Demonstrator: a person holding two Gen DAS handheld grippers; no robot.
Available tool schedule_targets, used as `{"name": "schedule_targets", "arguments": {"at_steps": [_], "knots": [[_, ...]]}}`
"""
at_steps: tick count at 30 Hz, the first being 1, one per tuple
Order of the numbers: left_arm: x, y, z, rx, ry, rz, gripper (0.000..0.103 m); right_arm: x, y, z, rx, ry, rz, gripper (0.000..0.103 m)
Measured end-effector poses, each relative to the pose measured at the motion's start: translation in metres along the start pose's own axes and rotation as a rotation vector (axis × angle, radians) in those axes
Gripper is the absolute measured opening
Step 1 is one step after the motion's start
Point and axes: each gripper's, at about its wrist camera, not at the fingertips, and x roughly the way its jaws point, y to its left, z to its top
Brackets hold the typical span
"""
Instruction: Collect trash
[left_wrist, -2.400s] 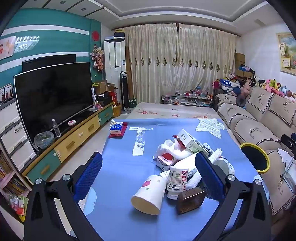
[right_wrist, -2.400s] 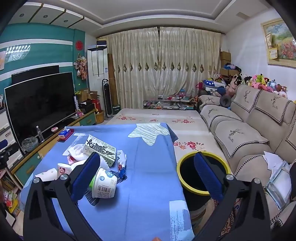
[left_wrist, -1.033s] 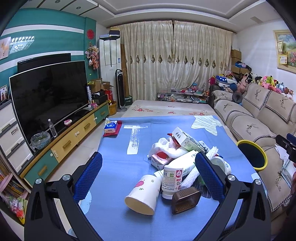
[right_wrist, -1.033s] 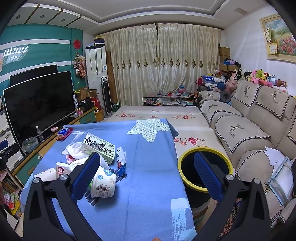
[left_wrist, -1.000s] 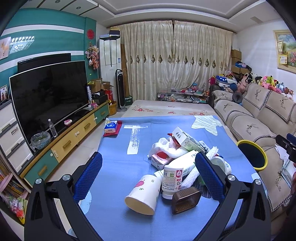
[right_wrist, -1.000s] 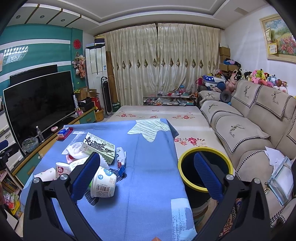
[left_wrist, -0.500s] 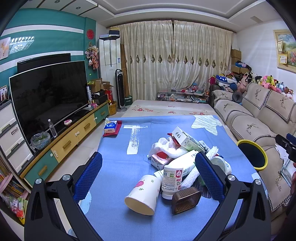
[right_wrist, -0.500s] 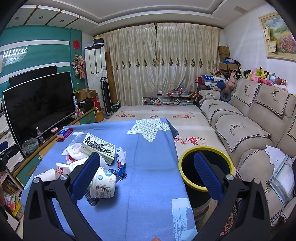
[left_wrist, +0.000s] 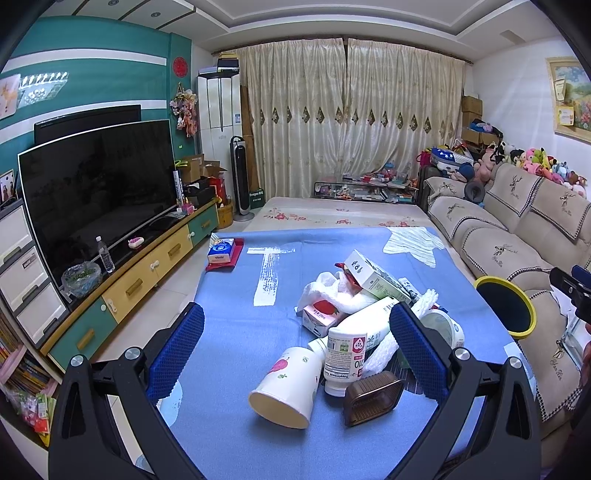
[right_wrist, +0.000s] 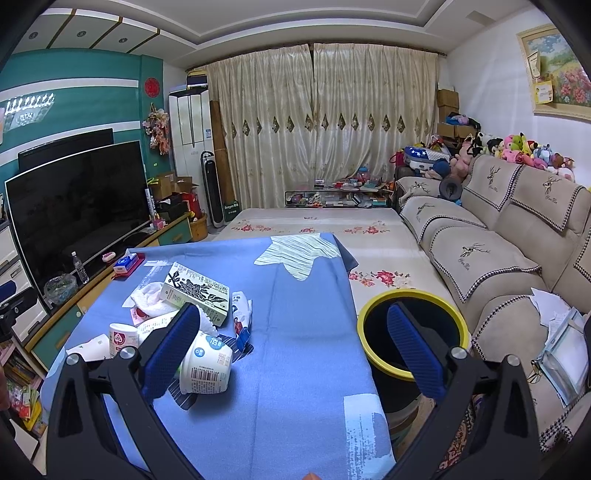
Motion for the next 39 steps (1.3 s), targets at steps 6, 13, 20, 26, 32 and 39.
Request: {"name": "schedule_targets", "arguments": {"at_steps": [6, 13, 20, 26, 32, 39], "knots": [[0.0, 0.0, 0.0, 0.0, 0.0, 0.0, 0.099, 0.0, 0.0, 0.0, 0.0, 0.0, -0.001, 0.097], [0.0, 0.0, 0.0, 0.002, 0.0, 0.002, 0.099, 0.001, 0.001, 0.0, 0.001, 0.001, -0.001, 0.097], [0.0, 0.0, 0.0, 0.003, 0.001, 0.001, 0.099, 0.001, 0.0, 0.0, 0.001, 0.001, -0.001, 0.097], [0.0, 0.0, -0.001, 0.003, 0.003, 0.002, 0.099, 0.003, 0.001, -0.002, 0.001, 0.005, -0.001, 0.097], [0.002, 0.001, -0.003, 0.0, 0.009, 0.002, 0.099, 0.013, 0.003, -0.005, -0.005, 0.024, 0.001, 0.097], [0.012, 0.005, -0.007, -0.002, 0.032, 0.004, 0.099, 0.038, 0.01, -0.014, -0.004, 0.07, 0.053, 0.097]]}}
